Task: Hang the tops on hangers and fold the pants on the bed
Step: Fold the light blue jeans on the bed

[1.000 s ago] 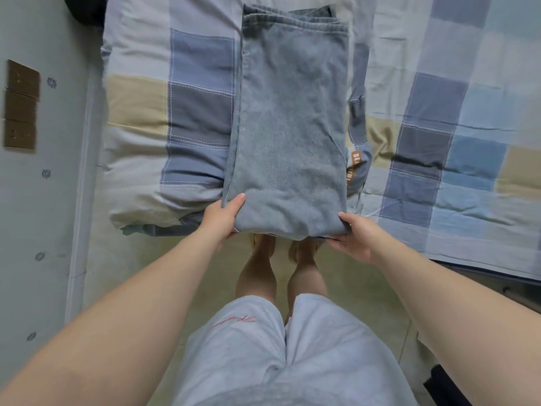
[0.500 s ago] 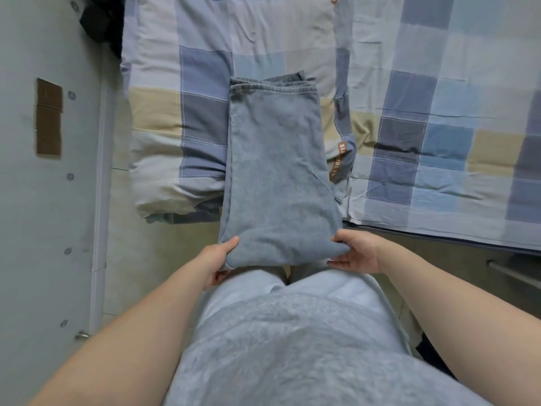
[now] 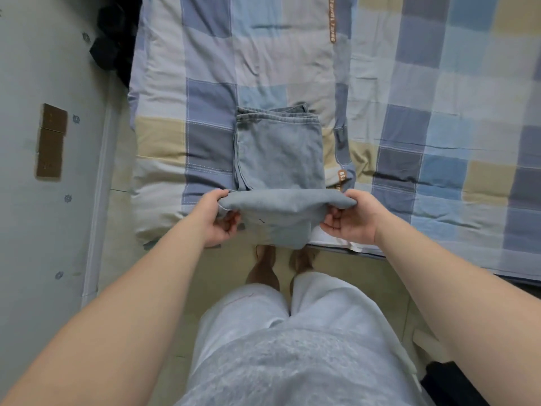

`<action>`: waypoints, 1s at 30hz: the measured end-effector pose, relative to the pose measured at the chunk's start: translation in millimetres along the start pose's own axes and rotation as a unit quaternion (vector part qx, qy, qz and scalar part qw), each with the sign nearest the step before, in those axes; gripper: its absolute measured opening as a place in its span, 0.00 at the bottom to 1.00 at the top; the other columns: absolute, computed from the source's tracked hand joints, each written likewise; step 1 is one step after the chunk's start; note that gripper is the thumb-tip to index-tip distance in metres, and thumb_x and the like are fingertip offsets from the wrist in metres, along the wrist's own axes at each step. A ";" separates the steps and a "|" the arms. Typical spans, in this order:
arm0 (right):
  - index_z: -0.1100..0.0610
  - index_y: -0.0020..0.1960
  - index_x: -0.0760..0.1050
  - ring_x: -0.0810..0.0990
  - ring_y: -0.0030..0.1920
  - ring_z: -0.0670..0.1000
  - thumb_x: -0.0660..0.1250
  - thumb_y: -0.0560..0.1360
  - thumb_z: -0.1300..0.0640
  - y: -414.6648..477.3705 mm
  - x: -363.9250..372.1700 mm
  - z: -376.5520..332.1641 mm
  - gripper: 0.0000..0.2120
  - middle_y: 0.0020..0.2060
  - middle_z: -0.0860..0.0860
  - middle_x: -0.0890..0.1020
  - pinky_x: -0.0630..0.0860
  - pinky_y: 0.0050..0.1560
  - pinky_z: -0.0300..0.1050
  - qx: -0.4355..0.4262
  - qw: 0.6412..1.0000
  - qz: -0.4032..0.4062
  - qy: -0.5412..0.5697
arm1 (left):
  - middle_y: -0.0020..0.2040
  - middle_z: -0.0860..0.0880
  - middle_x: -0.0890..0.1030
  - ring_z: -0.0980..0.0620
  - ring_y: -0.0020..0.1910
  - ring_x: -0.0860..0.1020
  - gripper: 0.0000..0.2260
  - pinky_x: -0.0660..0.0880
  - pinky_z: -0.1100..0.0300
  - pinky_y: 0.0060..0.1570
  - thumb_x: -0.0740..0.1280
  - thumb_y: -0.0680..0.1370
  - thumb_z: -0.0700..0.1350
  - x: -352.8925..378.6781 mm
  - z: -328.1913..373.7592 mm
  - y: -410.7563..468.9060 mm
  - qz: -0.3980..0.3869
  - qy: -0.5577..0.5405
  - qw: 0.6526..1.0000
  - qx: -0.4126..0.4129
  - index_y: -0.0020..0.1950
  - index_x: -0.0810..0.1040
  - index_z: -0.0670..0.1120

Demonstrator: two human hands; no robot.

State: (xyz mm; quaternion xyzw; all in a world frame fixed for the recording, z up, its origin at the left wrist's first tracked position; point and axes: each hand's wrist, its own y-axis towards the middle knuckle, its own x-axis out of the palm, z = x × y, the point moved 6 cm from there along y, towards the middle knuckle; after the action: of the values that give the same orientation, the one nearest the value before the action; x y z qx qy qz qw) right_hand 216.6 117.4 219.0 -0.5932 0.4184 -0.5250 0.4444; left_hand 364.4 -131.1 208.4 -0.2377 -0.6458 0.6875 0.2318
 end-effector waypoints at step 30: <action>0.44 0.81 0.53 0.50 0.80 0.48 0.58 0.78 0.39 256.2 45.7 -111.2 0.33 0.82 0.48 0.51 0.51 0.73 0.56 -0.420 0.593 0.190 -0.660 | 0.83 0.48 0.48 0.47 0.81 0.49 0.39 0.50 0.48 0.77 0.58 0.77 0.68 127.2 114.6 220.5 0.226 0.633 0.540 0.507 0.82 0.50 0.52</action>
State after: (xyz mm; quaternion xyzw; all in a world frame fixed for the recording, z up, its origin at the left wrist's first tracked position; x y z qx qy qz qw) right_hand 102.9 -1.7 -11.1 -0.8054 0.2879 0.3404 0.3905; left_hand 190.9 -153.5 -9.2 -0.5918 0.2000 0.6005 0.4991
